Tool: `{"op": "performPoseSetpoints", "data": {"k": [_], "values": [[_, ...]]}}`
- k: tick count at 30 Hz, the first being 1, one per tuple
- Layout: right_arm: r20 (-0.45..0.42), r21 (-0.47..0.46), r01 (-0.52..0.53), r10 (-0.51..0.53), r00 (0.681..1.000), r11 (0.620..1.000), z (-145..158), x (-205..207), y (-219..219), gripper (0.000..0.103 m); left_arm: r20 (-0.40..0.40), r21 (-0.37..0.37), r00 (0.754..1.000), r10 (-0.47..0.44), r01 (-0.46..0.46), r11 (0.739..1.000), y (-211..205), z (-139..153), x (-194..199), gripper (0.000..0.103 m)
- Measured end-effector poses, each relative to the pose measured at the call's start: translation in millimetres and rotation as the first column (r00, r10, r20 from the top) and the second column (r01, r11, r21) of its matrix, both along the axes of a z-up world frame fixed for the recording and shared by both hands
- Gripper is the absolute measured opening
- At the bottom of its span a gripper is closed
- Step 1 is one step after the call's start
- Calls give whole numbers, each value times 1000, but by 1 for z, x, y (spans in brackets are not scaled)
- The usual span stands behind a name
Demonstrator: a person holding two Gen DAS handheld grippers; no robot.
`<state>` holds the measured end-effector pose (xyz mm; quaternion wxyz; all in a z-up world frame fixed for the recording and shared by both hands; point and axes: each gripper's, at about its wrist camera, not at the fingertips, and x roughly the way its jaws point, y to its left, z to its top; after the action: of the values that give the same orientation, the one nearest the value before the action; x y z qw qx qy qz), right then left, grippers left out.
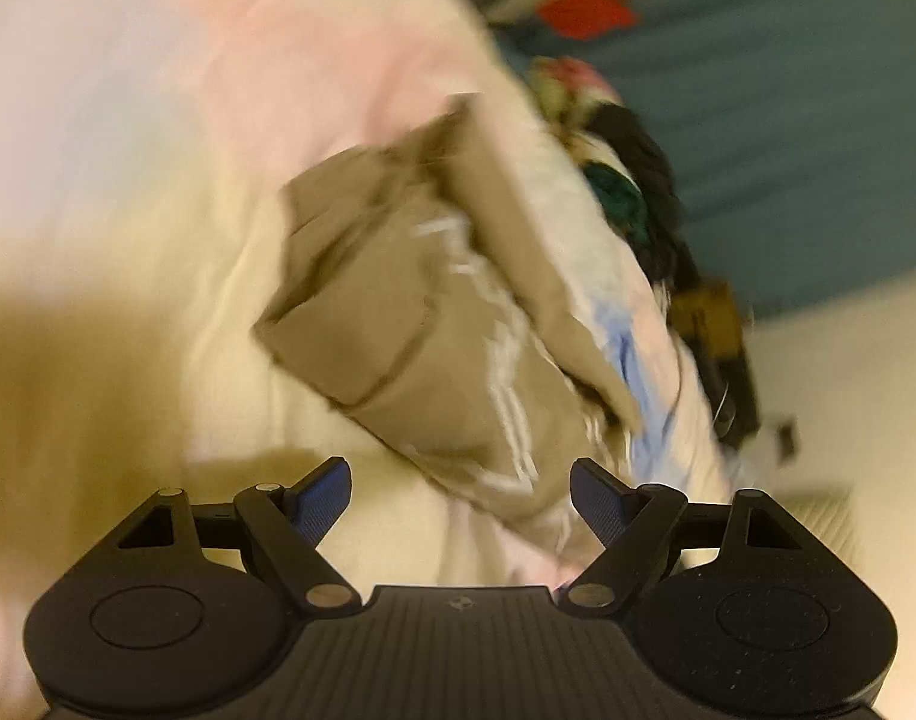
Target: Fold clothes
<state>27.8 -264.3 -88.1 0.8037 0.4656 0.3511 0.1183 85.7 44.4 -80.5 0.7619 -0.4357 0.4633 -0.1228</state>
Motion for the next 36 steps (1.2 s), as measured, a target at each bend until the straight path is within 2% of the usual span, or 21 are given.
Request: {"op": "performPoseSetpoints", "data": {"k": [3, 4, 6, 10, 11, 12, 14, 15, 17, 21, 25, 27, 29, 31, 33, 36], "values": [[-68, 96, 117, -111, 992, 989, -24, 10, -16, 84, -56, -45, 994, 93, -95, 994, 10, -19, 11, 72], [-88, 121, 159, -149, 985, 980, -32, 13, -21, 84, -52, -50, 992, 111, -113, 992, 12, -20, 13, 71], [-115, 168, 223, -206, 972, 960, -46, 18, -29, 82, -41, -52, 990, 135, -137, 989, 14, -22, 16, 61], [-95, 161, 273, -261, 961, 948, -41, 22, -31, 75, -1, -18, 991, 136, -136, 991, 14, -14, 18, 45], [-77, 137, 266, -257, 963, 954, -37, 24, -30, 61, 9, -9, 991, 135, -135, 991, 14, -12, 19, 40], [-63, 109, 256, -251, 966, 960, -33, 26, -28, 37, 19, 0, 991, 135, -135, 991, 14, -11, 19, 38], [-50, 51, 237, -234, 971, 970, -28, 28, -25, 24, 30, -13, 990, 136, -136, 991, 16, -7, 18, 29], [-42, 51, 240, -238, 970, 969, -26, 25, -25, 19, 39, -23, 990, 139, -138, 990, 18, -4, 16, 26], [-19, 60, 248, -247, 969, 967, -19, 17, -26, 17, 59, -55, 990, 132, -129, 990, 22, 7, 8, 22], [26, 64, 249, -251, 968, 966, 7, -12, -37, 16, 99, -123, 989, 114, -102, 987, 29, 33, -13, 19], [86, 79, 232, -238, 967, 970, 47, -55, -41, 16, 133, -203, 987, 88, -60, 977, 36, 58, -36, 18], [99, 88, 227, -235, 967, 970, 65, -77, -44, 16, 125, -224, 990, 63, -34, 974, 37, 68, -56, 18], [65, 109, 226, -234, 970, 968, 73, -100, -49, 16, 114, -219, 993, 37, -11, 976, 32, 74, -67, 18], [69, 101, 221, -228, 971, 970, 80, -117, -55, 16, 104, -209, 995, 10, 12, 978, 26, 78, -77, 18], [47, 83, 226, -230, 972, 971, 83, -124, -62, 16, 94, -200, 995, -16, 35, 979, 21, 83, -86, 18], [3, 92, 233, -234, 972, 968, 77, -118, -74, 16, 91, -169, 995, -45, 59, 984, 8, 89, -77, 18]]}}
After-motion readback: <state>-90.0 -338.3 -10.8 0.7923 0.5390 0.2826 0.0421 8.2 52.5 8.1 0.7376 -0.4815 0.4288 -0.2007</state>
